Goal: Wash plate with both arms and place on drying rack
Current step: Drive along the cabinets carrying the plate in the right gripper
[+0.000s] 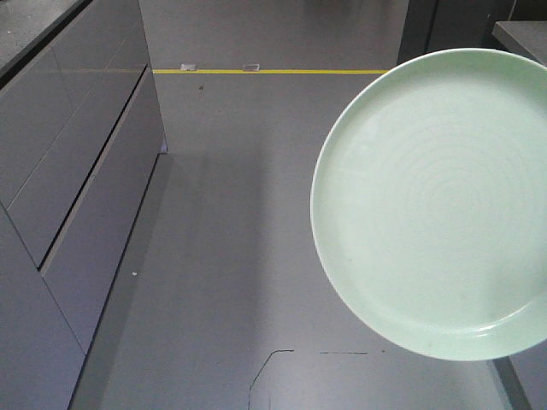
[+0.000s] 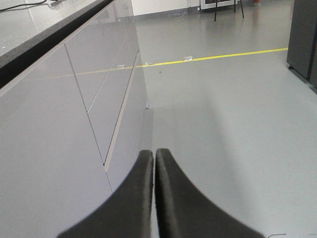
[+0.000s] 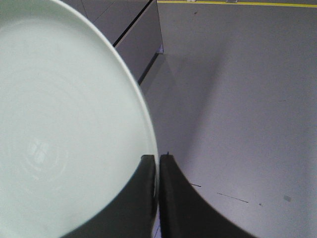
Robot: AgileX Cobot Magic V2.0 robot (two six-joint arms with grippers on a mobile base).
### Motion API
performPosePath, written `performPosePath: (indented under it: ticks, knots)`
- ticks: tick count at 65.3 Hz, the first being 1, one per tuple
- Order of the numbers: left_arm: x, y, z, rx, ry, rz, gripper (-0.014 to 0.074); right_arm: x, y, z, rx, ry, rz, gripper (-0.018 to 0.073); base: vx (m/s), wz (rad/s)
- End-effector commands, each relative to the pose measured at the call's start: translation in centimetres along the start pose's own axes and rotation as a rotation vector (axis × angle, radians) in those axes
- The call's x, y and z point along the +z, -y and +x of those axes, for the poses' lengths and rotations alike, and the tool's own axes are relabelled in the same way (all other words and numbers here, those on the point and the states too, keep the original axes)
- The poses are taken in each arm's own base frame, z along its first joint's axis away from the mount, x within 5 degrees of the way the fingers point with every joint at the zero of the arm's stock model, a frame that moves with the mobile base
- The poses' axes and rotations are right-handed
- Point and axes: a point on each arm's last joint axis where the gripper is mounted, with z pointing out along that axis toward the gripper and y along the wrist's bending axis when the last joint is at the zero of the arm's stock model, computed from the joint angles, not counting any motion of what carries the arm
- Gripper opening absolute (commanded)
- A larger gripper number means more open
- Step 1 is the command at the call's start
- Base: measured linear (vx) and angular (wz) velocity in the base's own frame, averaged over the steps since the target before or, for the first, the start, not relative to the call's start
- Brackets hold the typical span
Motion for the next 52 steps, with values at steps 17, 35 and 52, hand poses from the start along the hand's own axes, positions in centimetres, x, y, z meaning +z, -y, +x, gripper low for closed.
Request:
performPosePath:
  ticks: [17,35,52]
  knots:
    - [0.04,0.13,-0.15,-0.003,0.073,0.013,-0.0006,-0.33,-0.16,-1.11,0.004,0.08,-0.003,-0.0006,0.15,-0.01]
    - [0.04,0.13,-0.15,-0.003,0.073,0.013,-0.0006,-0.33,-0.16,-1.11,0.004,0.08,-0.003,-0.0006,0.15,-0.05]
    - [0.04,0.13,-0.15,-0.003,0.073,0.013,-0.0006,-0.33,-0.16,-1.11,0.004,0.08,-0.003,-0.0006,0.16,-0.04]
